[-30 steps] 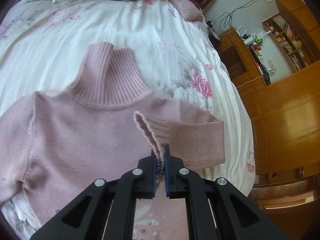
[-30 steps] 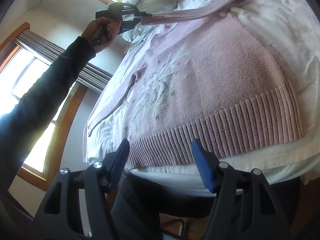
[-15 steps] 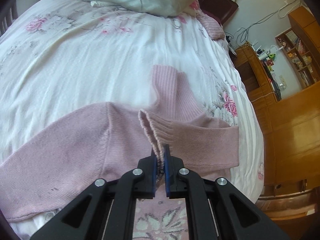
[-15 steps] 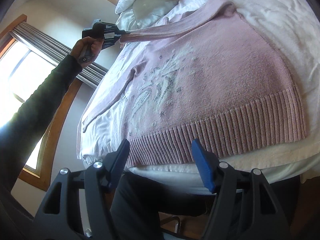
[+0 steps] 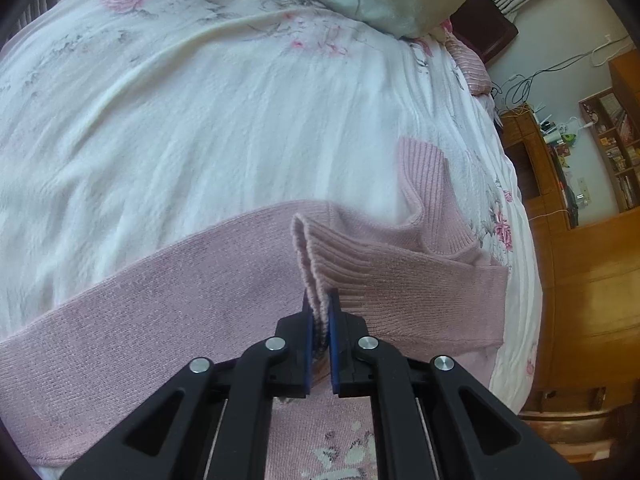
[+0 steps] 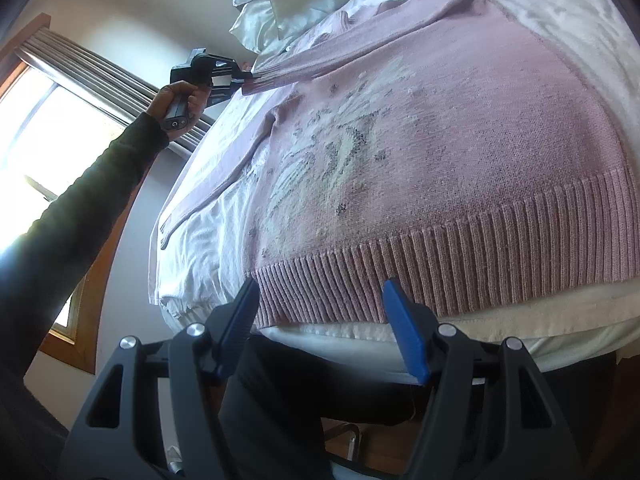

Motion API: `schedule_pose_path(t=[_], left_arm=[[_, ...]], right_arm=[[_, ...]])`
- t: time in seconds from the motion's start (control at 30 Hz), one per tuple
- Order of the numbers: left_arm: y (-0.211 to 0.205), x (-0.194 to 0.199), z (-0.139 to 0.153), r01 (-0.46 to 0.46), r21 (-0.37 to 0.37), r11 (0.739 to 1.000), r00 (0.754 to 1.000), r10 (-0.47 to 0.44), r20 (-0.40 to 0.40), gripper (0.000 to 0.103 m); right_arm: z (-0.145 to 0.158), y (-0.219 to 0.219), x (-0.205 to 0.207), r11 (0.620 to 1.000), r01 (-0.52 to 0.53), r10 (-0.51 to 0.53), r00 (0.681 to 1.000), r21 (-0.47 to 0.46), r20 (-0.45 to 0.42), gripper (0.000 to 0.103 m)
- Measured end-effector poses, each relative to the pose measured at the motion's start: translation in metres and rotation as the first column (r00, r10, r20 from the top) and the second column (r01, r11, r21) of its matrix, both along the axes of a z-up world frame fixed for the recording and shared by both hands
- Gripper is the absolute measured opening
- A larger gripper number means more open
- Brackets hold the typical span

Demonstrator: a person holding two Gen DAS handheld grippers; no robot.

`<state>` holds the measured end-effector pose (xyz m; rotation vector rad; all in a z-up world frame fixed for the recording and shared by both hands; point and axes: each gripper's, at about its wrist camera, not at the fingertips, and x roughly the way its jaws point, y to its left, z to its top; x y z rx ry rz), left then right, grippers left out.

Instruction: Fold small clothes

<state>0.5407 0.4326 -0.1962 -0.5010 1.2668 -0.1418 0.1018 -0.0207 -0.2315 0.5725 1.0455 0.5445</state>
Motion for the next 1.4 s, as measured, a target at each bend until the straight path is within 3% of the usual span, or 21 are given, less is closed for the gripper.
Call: schedule_pose_path(t=[0.33, 0.43, 0.5, 0.6, 0.7, 0.83, 0.97, 1.0, 1.03, 1.07, 1.13, 1.27, 1.4], left_arm=[[0.007, -0.005, -0.05, -0.009, 0.022, 1.0, 0.997, 0.01, -0.08, 0.006], [0.008, -0.006, -0.043, -0.042, 0.093, 0.995, 0.998, 0.046, -0.042, 0.009], [0.0, -0.01, -0.025, -0.054, 0.165, 0.985, 0.998, 0.049, 0.034, 0.009], [-0.021, -0.017, -0.01, 0.004, 0.082, 0.997, 0.995, -0.011, 0.095, 0.011], [-0.042, -0.017, -0.027, 0.067, 0.068, 0.995, 0.996, -0.07, 0.057, 0.014], [-0.037, -0.015, -0.06, 0.054, 0.114, 0.992, 0.999, -0.054, -0.003, 0.013], [-0.014, -0.022, -0.063, 0.013, 0.045, 0.999, 1.0, -0.013, -0.006, 0.009], [-0.006, -0.028, -0.056, -0.002, 0.037, 0.999, 1.0, 0.002, 0.009, 0.01], [0.004, -0.037, -0.047, -0.024, 0.025, 0.999, 0.999, 0.023, 0.03, 0.024], [0.018, -0.05, -0.036, -0.05, 0.003, 0.999, 0.997, 0.05, 0.06, 0.047], [0.052, -0.082, -0.014, -0.107, -0.019, 0.994, 0.987, 0.109, 0.121, 0.063], [0.146, -0.177, 0.024, -0.248, 0.023, 0.969, 0.953, 0.239, 0.189, 0.071], [0.252, -0.277, 0.049, -0.434, 0.115, 0.893, 0.886, 0.4, 0.234, 0.075]], right_arm=[[-0.008, 0.003, 0.006, 1.0, -0.008, 0.009, 1.0, 0.005, -0.017, 0.065], [-0.009, 0.0, 0.007, 1.0, -0.004, 0.004, 1.0, 0.004, -0.019, 0.065], [-0.009, 0.0, 0.007, 1.0, 0.002, -0.002, 1.0, 0.004, -0.019, 0.065], [-0.013, -0.001, 0.009, 1.0, 0.009, -0.008, 1.0, 0.012, -0.029, 0.065], [-0.014, 0.002, 0.011, 1.0, 0.0, 0.001, 1.0, 0.015, -0.028, 0.065], [-0.01, 0.005, 0.012, 1.0, -0.004, 0.005, 1.0, 0.017, -0.022, 0.065], [-0.012, 0.003, 0.012, 1.0, -0.002, 0.002, 0.999, 0.01, -0.036, 0.065], [-0.012, 0.003, 0.012, 1.0, -0.002, 0.002, 0.999, 0.007, -0.035, 0.065], [-0.01, 0.002, 0.012, 1.0, -0.002, 0.003, 1.0, 0.007, -0.031, 0.065], [-0.006, 0.002, 0.012, 1.0, -0.004, 0.004, 1.0, 0.009, -0.02, 0.065], [0.002, 0.004, 0.01, 1.0, -0.009, 0.009, 1.0, 0.01, 0.003, 0.065], [0.01, 0.011, 0.004, 0.999, -0.043, 0.043, 0.999, 0.023, 0.023, 0.068], [0.013, 0.025, -0.002, 0.995, -0.095, 0.095, 0.995, 0.024, 0.023, 0.068]])
